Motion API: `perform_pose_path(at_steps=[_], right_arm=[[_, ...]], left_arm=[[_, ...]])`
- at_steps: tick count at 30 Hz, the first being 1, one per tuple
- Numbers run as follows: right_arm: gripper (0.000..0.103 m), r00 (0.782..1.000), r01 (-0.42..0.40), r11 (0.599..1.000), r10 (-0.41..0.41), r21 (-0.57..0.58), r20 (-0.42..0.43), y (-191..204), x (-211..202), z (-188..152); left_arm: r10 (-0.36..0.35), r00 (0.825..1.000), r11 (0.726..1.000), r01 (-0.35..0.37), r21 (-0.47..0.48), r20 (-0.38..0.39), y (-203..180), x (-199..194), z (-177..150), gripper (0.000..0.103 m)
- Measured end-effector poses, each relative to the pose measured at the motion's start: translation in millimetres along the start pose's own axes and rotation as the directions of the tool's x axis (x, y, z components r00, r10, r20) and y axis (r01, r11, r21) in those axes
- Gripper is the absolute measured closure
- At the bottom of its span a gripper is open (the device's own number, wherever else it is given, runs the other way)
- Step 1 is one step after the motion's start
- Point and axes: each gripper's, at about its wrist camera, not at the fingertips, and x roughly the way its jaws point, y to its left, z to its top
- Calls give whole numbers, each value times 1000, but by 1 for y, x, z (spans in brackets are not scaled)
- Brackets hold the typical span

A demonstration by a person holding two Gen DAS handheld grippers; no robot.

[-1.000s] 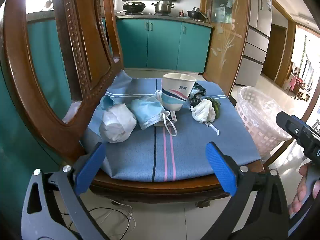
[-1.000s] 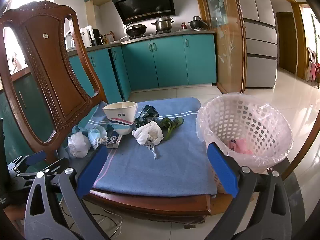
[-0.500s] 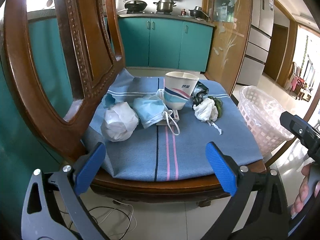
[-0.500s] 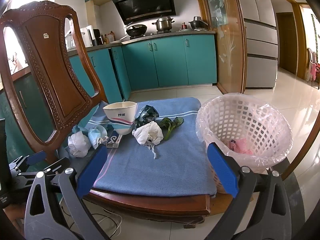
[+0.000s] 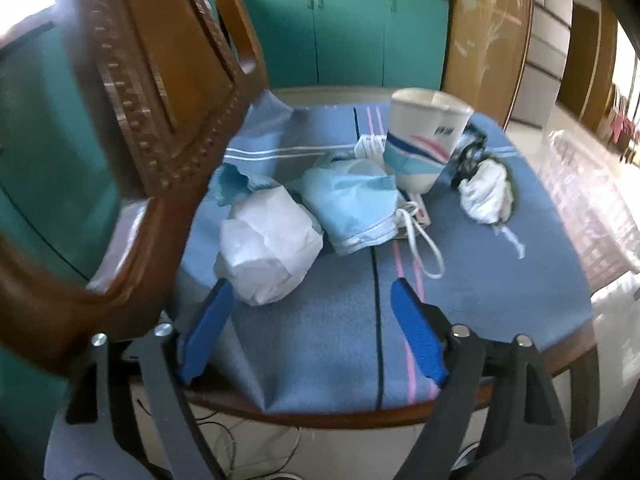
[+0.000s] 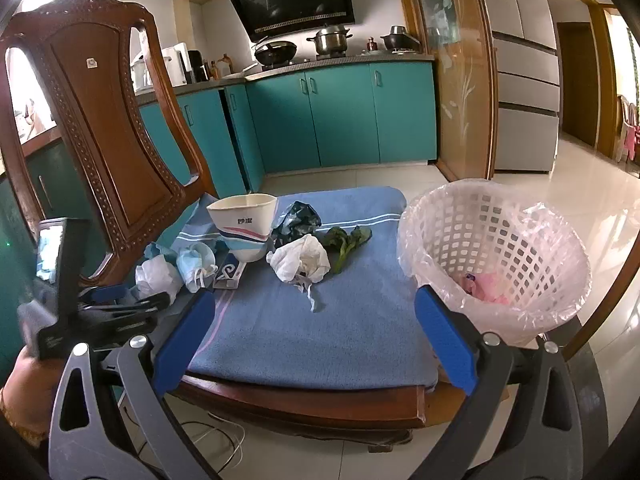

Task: Collect trash
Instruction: 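Grasp the white plastic bag with the left tool while the right tool grasps the blue face mask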

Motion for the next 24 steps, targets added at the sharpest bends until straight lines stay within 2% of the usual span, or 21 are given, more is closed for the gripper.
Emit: perform_pose_path(at_steps=[5,7,9,10,11,12,14,18,19,21,23,24], right_arm=[[5,1000,3,1000,-3,-5,-5,0,1,0],[5,1000,3,1000,-4,-5,-3,0,2,0],[5,1000,5,1000,-5,-7,-6,0,3,0],[5,1000,5,1000,-5,-8,-8,0,4,0],[5,1000,5,1000,-5,-10,-9,0,4,-1],[5,1000,5,1000,-5,-13,-10,1,5,-1],[5,1000,1,1000,-1,-18,-10,2,6,-2],[5,999,-29,999,28,-38,-18,8,8,-3],[5,999,-37,998,36,-49,-23,12,10,-4],[5,997,-66,996,63,-59,-41,20,16,-4],[5,994,-94,993,90,-66,-63,29,25,-3],[5,993,-99,992,95,-74,-65,35,28,-2]], left_arm=[[46,999,998,-45,48,-22,0,25,11,26],[64,997,997,-62,48,-38,6,36,15,34],[49,996,998,-47,28,-69,13,46,17,51],[44,996,999,-43,22,-74,15,49,18,56],[39,996,999,-38,19,-76,17,50,18,71],[24,997,1000,-23,13,-73,19,47,18,81],[-14,998,1000,15,11,-59,20,38,19,90],[-131,991,991,131,10,34,20,-13,11,93],[-168,983,986,168,2,78,22,-31,8,93],[-237,954,970,245,-16,185,28,-64,-1,93],[-287,912,949,313,-43,294,37,-91,-10,93],[-302,882,936,347,-65,361,44,-105,-15,93]])
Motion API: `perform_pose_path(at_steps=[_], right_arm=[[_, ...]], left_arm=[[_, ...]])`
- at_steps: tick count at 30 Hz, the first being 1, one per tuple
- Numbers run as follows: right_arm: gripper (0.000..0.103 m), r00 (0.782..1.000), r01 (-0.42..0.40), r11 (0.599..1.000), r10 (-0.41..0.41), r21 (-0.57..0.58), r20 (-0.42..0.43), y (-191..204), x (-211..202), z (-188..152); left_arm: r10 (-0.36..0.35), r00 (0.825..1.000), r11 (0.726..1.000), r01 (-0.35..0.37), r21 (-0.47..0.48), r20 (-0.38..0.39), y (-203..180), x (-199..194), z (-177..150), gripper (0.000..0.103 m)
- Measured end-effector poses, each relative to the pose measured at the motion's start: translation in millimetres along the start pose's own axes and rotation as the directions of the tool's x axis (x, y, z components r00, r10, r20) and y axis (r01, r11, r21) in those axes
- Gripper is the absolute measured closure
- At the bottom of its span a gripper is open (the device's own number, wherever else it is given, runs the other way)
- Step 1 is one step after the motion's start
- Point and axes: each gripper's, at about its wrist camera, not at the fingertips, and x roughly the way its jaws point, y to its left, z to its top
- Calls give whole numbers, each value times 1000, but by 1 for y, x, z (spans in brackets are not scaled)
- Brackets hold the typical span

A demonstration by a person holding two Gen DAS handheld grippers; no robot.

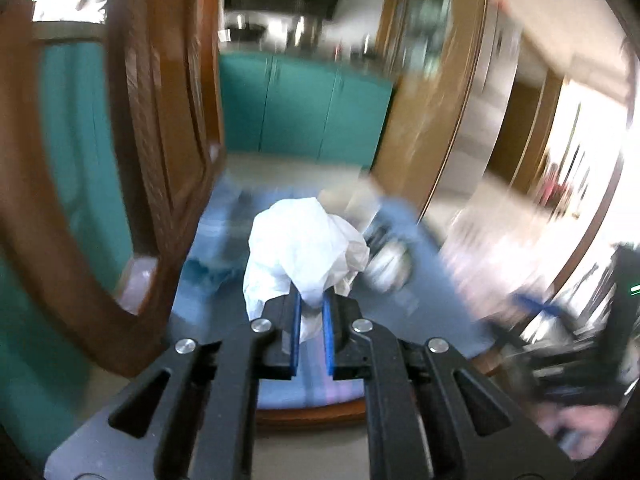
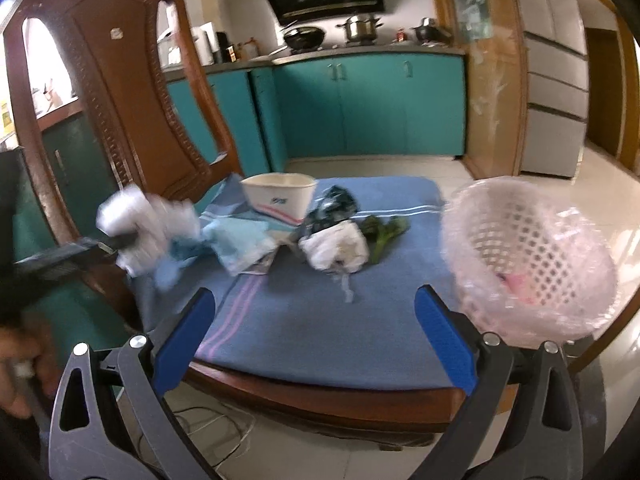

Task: Collect trash
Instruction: 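Grasp the white plastic bag with the left tool while the right tool grasps the blue face mask, then carry the blue face mask with the right tool into the basket and release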

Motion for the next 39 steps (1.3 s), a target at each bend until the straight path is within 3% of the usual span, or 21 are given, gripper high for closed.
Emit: perform_pose_path(at_steps=[2,6,11,14,17,18,20,21,22,24,25,29,33,39], right_arm=[[5,1000,-13,999,13,-30,2,11,9,4],[5,998,-52,997,50,-56,-40,32,45,11],[5,992,-57,995,48,-78,-121,55,90,12],[5,986,22,994,-39,-106,-163,61,111,10],[7,962,81,989,-110,-122,-251,57,128,2],[12,954,92,989,-122,-118,-273,53,129,-1],[34,950,77,992,-103,-99,-296,46,128,-5],[56,950,52,995,-76,-88,-301,42,124,-5],[74,953,40,996,-62,-80,-297,38,121,-4],[94,960,-14,1000,7,-25,-281,29,104,2],[97,963,-46,999,43,-2,-265,26,91,6],[97,987,-87,996,86,-4,-134,22,30,18],[97,999,-20,999,21,-35,34,11,-26,23],[97,999,-4,1000,5,-16,47,-5,-32,20]], left_arm=[[-14,992,998,21,-57,124,9,-27,1,93],[-18,964,994,45,-97,266,20,-58,5,93],[-20,971,996,40,-77,239,20,-53,1,93],[-36,974,997,50,-61,224,15,-54,1,93],[-38,978,998,46,-34,206,7,-45,4,93],[-40,979,999,46,-26,198,6,-42,5,93],[-37,980,999,44,-28,193,7,-42,5,93],[-36,981,999,43,-32,190,9,-42,5,93],[-35,981,998,43,-37,190,9,-42,5,92],[-37,983,998,45,-41,182,8,-40,6,92],[-36,984,998,44,-39,175,7,-39,6,92],[-35,990,999,37,-17,135,-2,-28,5,92],[-21,996,1000,20,18,83,-13,-16,1,92],[-1,999,999,-1,43,41,-26,-1,-1,92]])
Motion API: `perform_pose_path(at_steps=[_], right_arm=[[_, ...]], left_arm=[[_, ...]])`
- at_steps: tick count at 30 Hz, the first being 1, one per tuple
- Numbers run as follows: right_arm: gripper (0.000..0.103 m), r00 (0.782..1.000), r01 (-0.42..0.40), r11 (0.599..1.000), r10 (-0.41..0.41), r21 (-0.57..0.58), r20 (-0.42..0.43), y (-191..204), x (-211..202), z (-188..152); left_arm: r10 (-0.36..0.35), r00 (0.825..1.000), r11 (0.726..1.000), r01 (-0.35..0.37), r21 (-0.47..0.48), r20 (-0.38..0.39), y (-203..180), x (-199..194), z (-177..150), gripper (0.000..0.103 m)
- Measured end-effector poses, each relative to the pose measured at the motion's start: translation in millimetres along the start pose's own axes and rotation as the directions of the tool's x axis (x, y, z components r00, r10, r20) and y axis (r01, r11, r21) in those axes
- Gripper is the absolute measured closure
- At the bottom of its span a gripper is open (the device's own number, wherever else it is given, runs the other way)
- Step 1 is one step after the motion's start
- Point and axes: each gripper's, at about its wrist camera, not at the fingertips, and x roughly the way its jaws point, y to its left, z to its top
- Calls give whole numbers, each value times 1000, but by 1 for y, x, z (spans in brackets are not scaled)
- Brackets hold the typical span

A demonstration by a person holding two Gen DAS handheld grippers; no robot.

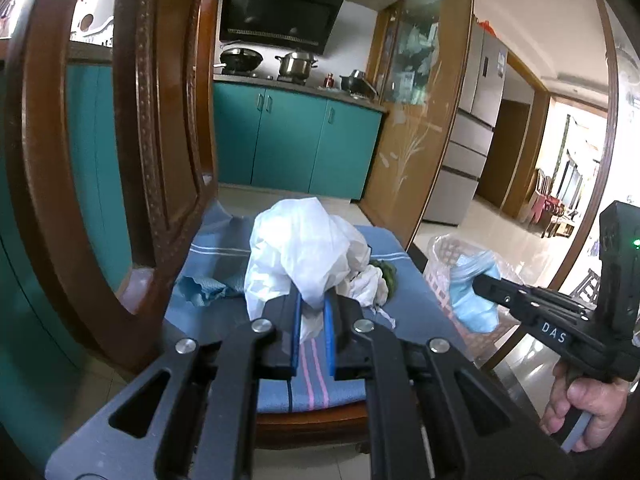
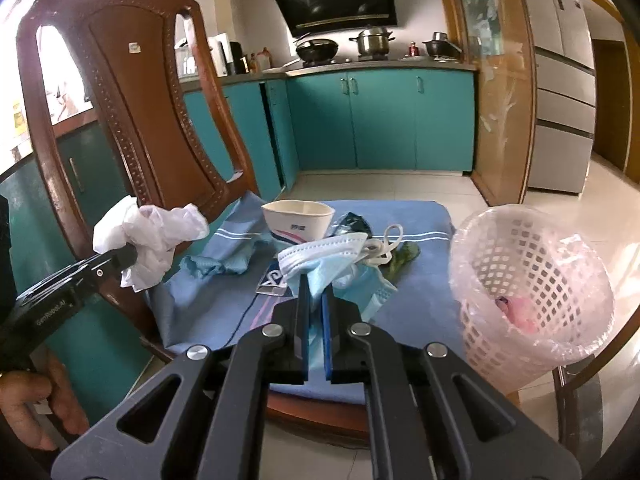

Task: Collect trash
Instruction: 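Carry the blue face mask with the right tool into the basket and release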

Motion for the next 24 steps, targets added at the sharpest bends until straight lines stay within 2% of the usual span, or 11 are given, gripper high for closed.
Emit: perform_pose_path(at_steps=[4,24], right_arm=[[97,1000,-2,1000,2,7,-23,-2,13,-4],[97,999,-2,1000,2,-10,-40,0,14,-7]], left_arm=[[4,1000,1000,-4,3,-13,-5,8,3,92],[17,999,1000,-16,20,-28,-6,6,-5,92]])
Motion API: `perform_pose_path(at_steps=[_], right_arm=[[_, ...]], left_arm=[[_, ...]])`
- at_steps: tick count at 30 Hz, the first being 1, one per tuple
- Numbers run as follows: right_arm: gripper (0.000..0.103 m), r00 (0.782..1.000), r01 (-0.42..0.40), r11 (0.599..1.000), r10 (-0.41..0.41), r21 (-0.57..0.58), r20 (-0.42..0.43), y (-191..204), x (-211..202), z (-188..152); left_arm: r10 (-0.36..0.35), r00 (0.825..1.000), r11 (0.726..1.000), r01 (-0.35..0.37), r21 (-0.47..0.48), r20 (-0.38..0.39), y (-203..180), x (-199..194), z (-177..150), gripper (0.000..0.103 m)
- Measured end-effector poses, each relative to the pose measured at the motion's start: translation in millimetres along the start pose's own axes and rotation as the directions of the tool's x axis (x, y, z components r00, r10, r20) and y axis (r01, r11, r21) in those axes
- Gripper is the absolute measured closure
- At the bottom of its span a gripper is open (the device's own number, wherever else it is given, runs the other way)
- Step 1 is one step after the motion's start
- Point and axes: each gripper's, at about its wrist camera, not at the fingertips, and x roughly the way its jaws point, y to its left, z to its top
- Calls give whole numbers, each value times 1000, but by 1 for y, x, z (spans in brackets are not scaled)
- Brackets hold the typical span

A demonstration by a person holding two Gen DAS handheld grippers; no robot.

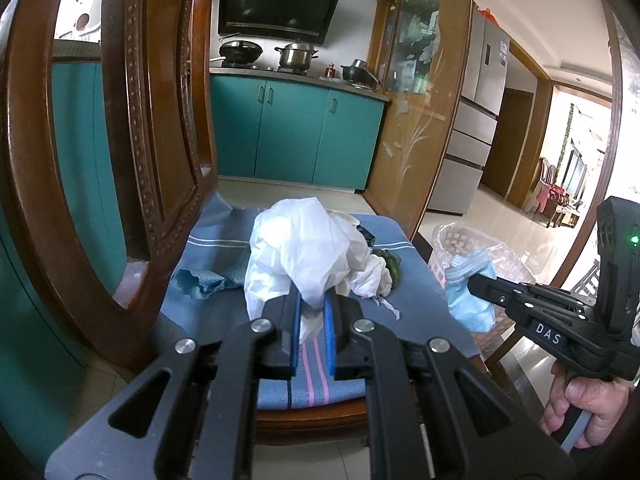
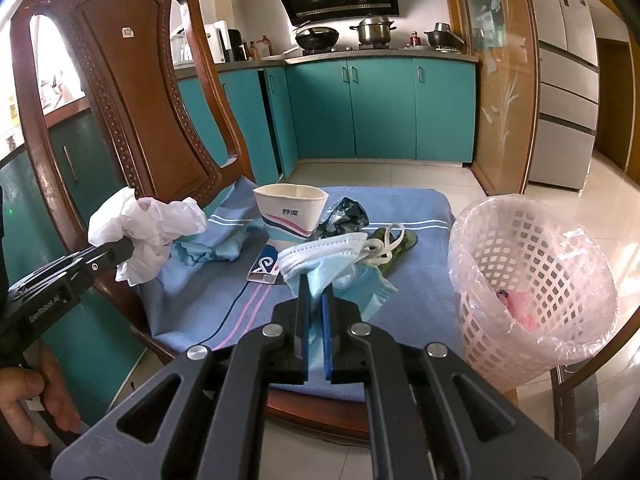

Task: Collect trash
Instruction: 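Carry the blue face mask with the right tool into the basket and release, then carry the white plastic bag with the left tool into the basket and release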

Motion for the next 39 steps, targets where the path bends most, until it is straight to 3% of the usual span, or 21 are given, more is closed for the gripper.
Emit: perform_pose_path(at_steps=[5,8,13,17,20,21,22,23,26,28,31,33,35,39], right_arm=[[97,1000,2,1000,-2,-1,12,-2,-2,2],[97,997,49,999,-50,15,64,-17,-9,11],[97,969,177,973,-199,146,149,-84,-19,34],[97,951,242,937,-280,253,129,-137,-10,40],[94,950,268,912,-303,310,73,-170,8,36],[84,950,280,901,-310,332,41,-181,17,33],[63,950,288,890,-311,353,10,-188,24,30],[53,949,295,879,-314,375,-11,-194,26,26],[36,943,293,862,-332,413,23,-194,10,23],[20,926,283,854,-362,438,108,-186,-18,22],[10,890,236,832,-392,501,232,-181,-57,18],[4,842,184,809,-423,558,336,-178,-87,11],[3,811,158,805,-436,573,389,-175,-103,6],[3,786,154,806,-451,572,424,-176,-117,1]], left_arm=[[2,1000,1000,-2,-3,-4,0,0,-1,92],[5,1000,1000,-5,-2,-3,1,0,-1,92],[9,1000,1000,-9,-6,-4,1,0,-1,92],[11,1000,1000,-11,-2,-9,-1,1,-1,92],[12,1000,1000,-12,2,-13,-3,4,-1,92],[14,1000,1000,-14,3,-16,-4,5,-1,92],[16,1000,1000,-16,5,-19,-4,6,-1,92],[18,1000,1000,-18,8,-22,-5,7,-1,92],[20,999,1000,-20,17,-29,-6,9,-2,92],[21,999,999,-21,26,-33,-8,10,-1,92],[7,999,999,-5,51,-46,-16,13,-3,92],[-32,997,999,35,40,-65,-22,17,-4,92],[-76,994,996,79,35,-79,-35,20,-3,92],[-174,980,975,186,125,-98,-93,37,8,92]])
